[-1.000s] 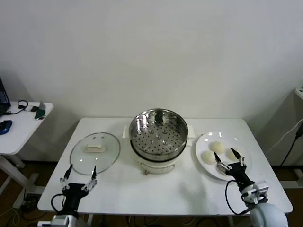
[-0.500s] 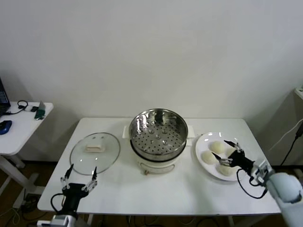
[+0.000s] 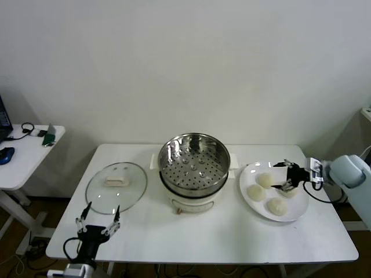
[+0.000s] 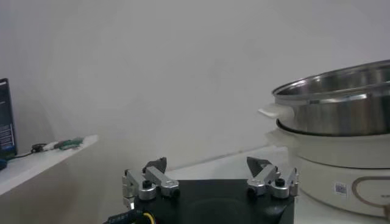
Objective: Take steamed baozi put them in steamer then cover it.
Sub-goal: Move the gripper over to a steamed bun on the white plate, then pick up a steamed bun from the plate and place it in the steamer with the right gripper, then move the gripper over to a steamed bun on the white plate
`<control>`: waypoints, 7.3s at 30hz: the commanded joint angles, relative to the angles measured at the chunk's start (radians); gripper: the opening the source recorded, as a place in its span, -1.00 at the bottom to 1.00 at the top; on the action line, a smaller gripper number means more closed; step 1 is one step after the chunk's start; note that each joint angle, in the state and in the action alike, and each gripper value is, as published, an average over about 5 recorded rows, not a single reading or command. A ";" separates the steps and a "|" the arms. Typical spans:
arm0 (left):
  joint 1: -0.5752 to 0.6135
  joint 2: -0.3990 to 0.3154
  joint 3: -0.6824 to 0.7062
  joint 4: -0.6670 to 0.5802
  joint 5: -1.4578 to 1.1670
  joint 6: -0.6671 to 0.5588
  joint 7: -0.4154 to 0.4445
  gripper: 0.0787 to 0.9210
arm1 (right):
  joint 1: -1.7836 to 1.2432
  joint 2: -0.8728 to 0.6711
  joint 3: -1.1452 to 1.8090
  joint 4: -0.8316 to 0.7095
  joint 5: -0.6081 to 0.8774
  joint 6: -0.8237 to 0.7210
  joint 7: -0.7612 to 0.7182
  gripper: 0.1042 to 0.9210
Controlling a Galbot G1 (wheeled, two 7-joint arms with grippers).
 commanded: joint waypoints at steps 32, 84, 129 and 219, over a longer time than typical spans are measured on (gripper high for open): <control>0.009 0.000 -0.027 0.017 0.003 0.001 -0.017 0.77 | 0.331 0.420 -0.451 -0.605 -0.204 0.119 -0.060 0.76; 0.039 -0.004 -0.022 0.008 0.002 -0.004 -0.010 0.77 | 0.936 0.416 -1.070 -0.271 0.243 0.177 -0.117 0.35; 0.026 -0.011 -0.031 0.016 0.005 -0.014 0.011 0.77 | 0.631 0.888 -0.879 -0.346 -0.526 0.589 -0.048 0.41; 0.096 -0.015 -0.038 0.015 0.038 -0.048 0.009 0.77 | 0.460 0.304 -0.951 -0.242 0.241 -0.092 0.019 0.76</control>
